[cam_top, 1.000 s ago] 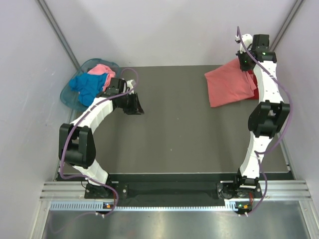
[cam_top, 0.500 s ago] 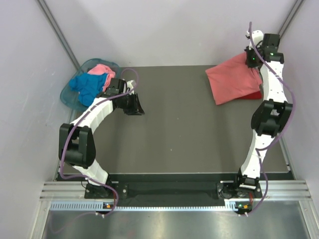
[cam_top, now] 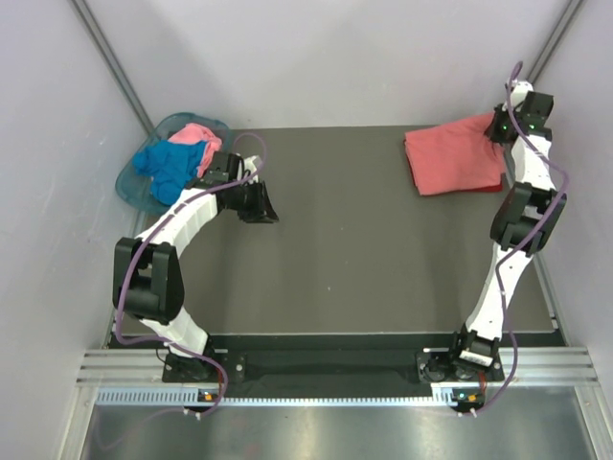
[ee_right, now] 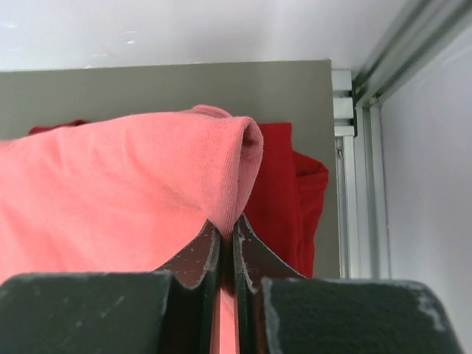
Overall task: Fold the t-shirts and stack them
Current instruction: Neatly place the folded tshirt to the corner
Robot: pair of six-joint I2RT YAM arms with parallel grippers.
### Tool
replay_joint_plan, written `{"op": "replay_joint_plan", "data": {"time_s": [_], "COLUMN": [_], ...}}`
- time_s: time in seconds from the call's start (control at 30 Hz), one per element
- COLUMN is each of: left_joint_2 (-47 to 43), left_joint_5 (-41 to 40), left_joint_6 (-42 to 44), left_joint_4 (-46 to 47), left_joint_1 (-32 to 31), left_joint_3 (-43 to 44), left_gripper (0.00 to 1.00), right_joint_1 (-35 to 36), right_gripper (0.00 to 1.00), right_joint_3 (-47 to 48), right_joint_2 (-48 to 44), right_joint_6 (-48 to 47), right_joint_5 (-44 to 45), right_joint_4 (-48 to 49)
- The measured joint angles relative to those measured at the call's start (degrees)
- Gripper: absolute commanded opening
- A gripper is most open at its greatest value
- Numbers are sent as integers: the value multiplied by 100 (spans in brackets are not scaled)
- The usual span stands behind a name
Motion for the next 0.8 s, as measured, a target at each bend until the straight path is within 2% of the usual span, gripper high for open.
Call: {"op": "replay_joint_plan", "data": {"time_s": [0.27,0.3,0.37,0.4,0.43,0.53,0.57,0.6,0.67,0.73,0.8], "left_joint_2": [0,0,0,0,0,0,0,0,0,0,0], "left_joint_5": [37,39,52,55,52,55,55,55,55,46,28], "left_joint_6": [-37,-37,-37,-37,-39,-39,-39,-44,-46,-46,-39], "left_joint_4": [24,28,44,46,48,55,55,57,59,57,57], "left_joint_1": [0,0,0,0,0,0,0,0,0,0,0], "left_joint_3": [-26,-26,-26,-26,-26,-26,-26,-26,-26,-26,-26], "left_gripper": [27,27,27,27,27,27,27,27,27,27,27], "right_joint_1": [-140,-142,-149,-155,-166,-232,-269,-304,-378,-409,-420], "right_gripper": [0,3,12,25,32,43,54,61,68,68,58], "right_joint_3": [-24,-28,-28,-33,-33,-79,-111,-153,-404,-737,-1108], "right_joint_2": [483,518,597,621,647,669,669,667,579,437,208], "right_joint_6": [616,662,807,883,988,1169,1226,1303,1381,1416,1449], "right_joint_5": [-90,-94,-94,-94,-90,-76,-70,-55,-2,105,243], "right_joint_4": [603,649,763,809,841,992,1069,1128,1244,1252,1231]}}
